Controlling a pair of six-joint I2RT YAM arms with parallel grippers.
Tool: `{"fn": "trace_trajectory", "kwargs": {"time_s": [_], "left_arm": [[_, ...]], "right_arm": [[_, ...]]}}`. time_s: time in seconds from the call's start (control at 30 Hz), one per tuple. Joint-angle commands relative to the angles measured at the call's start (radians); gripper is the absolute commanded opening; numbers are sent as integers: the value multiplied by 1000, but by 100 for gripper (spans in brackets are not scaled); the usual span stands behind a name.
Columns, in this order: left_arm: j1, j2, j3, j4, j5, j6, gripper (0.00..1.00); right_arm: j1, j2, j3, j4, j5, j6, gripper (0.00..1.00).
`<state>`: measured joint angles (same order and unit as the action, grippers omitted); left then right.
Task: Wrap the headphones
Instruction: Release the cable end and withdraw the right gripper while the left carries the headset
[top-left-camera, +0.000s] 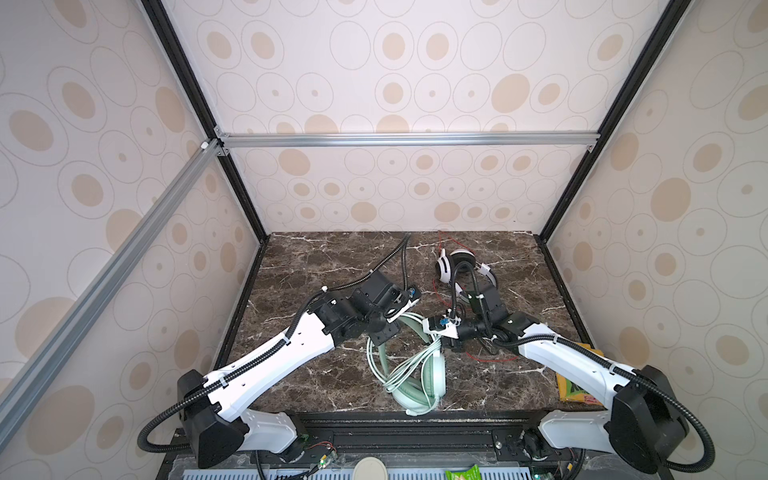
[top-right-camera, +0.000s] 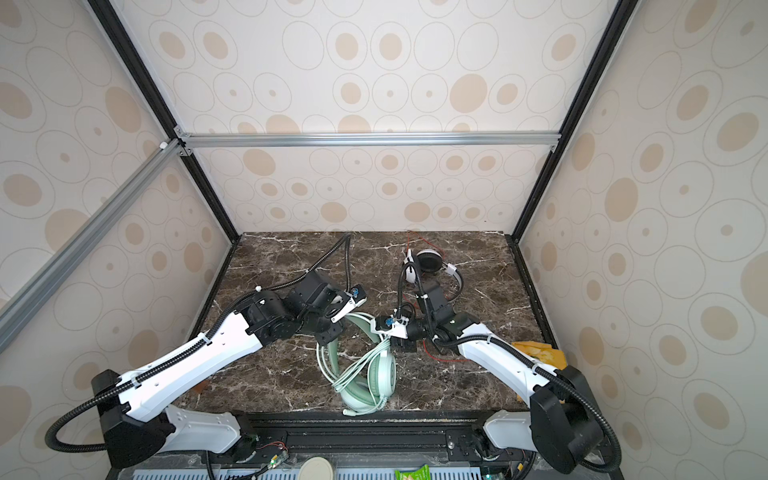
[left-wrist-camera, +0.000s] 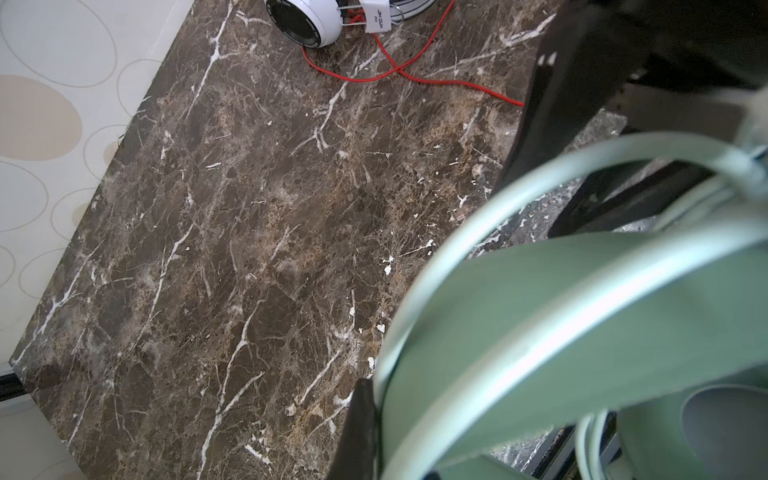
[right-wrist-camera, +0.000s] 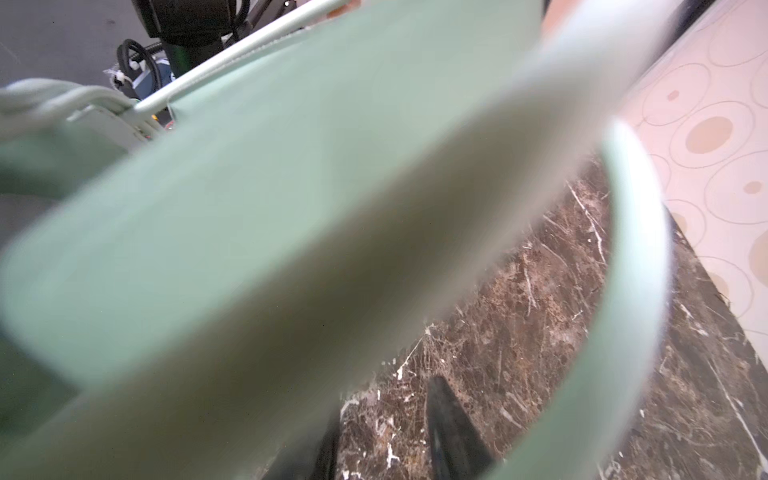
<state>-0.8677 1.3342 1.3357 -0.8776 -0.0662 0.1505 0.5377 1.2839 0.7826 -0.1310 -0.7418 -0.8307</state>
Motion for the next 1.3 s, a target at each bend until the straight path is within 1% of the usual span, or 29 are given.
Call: {"fn": "trace_trajectory", "kwargs": {"time_s": [0.0, 0.07, 0.13, 0.23, 0.33, 0.43, 0.53, 0.57, 0.6, 0.67, 0.7, 0.73, 0.8, 0.83, 0.9, 0.93, 1.0, 1.07, 1.17, 1.27], "left_arm": [[-11, -12, 74, 88, 71, -41, 0], [-11, -6, 80, 87, 69, -41, 0], [-11, -3, 84, 84, 69, -41, 0], [-10, 1, 86, 81, 69, -42, 0], [-11, 4, 85, 81, 66, -49, 0], [-11, 18, 94, 73, 59, -64, 0], [-11, 45, 113, 53, 55, -78, 0], [-10, 52, 120, 49, 53, -81, 0], [-10, 61, 126, 44, 50, -84, 0], [-9, 79, 144, 34, 45, -90, 0], [-8, 88, 153, 31, 41, -93, 0], [-7, 100, 164, 26, 36, -96, 0], [3, 123, 187, 14, 38, -107, 0], [11, 138, 200, 11, 49, -111, 0], [27, 163, 217, 8, 72, -117, 0], [38, 174, 224, 12, 83, -121, 0], [64, 196, 241, 16, 104, -131, 0], [99, 223, 264, 19, 126, -142, 0], [164, 258, 285, 31, 172, -161, 0], [243, 293, 296, 59, 215, -194, 0]], "right_arm": [[-17, -4, -58, 159, 29, 137, 37], [-28, 5, -93, 230, 34, 195, 38], [-46, 12, -138, 333, 48, 279, 38], [-73, 17, -204, 468, 101, 389, 39], [-101, 11, -245, 516, 187, 470, 38], [-120, -18, -285, 582, 282, 579, 39], [-123, -69, -300, 578, 336, 618, 39], [-123, -87, -304, 574, 361, 634, 41], [-123, -106, -305, 567, 406, 664, 43], [-127, -147, -306, 539, 541, 751, 52], [-130, -169, -304, 507, 620, 802, 54], [-139, -199, -298, 460, 664, 830, 55], [-150, -260, -291, 373, 703, 862, 56], [-151, -296, -291, 332, 751, 899, 59], [-153, -360, -298, 260, 860, 974, 71], [-157, -391, -300, 221, 896, 991, 72], [-158, -446, -294, 136, 928, 1016, 73], [-159, -498, -297, 70, 936, 1050, 74], [-160, -575, -333, 20, 929, 1087, 74], [-162, -636, -371, -13, 948, 1127, 74]]}}
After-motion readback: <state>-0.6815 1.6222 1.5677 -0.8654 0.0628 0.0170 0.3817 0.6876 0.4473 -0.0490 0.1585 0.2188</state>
